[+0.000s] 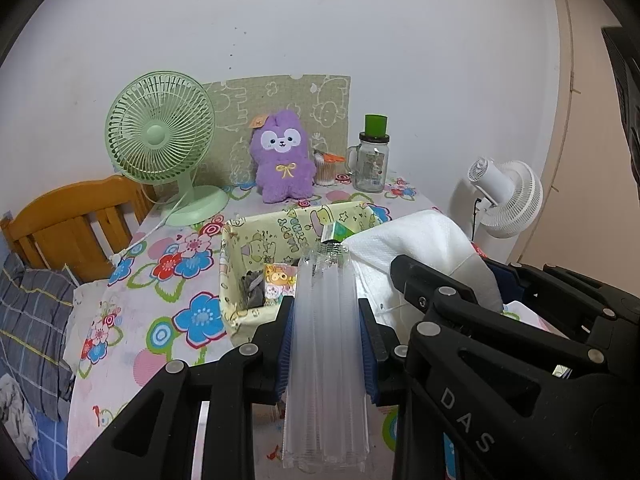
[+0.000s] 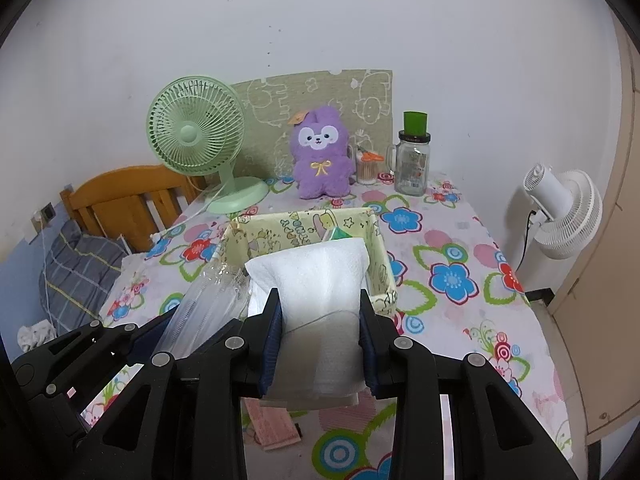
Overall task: Organize soft objects
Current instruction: 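Lift the straw bundle and napkin stack up over the fabric box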
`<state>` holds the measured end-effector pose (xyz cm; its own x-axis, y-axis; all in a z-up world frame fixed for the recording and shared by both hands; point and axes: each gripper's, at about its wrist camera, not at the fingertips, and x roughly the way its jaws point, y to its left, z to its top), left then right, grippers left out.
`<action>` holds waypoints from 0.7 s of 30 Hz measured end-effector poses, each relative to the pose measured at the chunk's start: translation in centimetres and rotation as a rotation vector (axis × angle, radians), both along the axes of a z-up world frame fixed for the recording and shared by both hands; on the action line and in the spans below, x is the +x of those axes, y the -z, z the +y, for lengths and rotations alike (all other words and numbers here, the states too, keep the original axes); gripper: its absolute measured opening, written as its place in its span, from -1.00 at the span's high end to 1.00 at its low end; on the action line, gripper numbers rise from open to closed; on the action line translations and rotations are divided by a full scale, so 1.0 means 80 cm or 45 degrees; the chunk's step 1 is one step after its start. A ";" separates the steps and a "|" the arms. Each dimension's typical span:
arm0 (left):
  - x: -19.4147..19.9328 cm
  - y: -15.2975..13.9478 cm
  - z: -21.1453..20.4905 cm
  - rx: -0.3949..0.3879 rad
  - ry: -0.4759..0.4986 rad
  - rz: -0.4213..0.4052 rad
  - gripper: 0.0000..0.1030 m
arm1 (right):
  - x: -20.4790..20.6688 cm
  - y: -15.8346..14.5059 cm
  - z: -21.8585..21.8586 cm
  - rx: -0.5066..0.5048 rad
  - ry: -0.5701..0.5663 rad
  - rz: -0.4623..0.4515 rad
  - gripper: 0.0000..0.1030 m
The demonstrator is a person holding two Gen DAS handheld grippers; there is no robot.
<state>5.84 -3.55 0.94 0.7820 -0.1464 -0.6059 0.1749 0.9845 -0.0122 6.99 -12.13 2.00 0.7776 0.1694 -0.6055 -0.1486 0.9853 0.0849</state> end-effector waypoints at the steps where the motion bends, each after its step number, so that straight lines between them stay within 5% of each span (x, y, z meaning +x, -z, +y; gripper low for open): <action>1: 0.003 0.000 0.000 0.000 -0.001 0.001 0.44 | 0.003 0.000 0.000 -0.001 -0.001 0.000 0.27; 21: 0.056 -0.001 0.001 -0.008 -0.020 -0.011 0.43 | 0.065 -0.004 -0.001 -0.007 -0.007 -0.007 0.27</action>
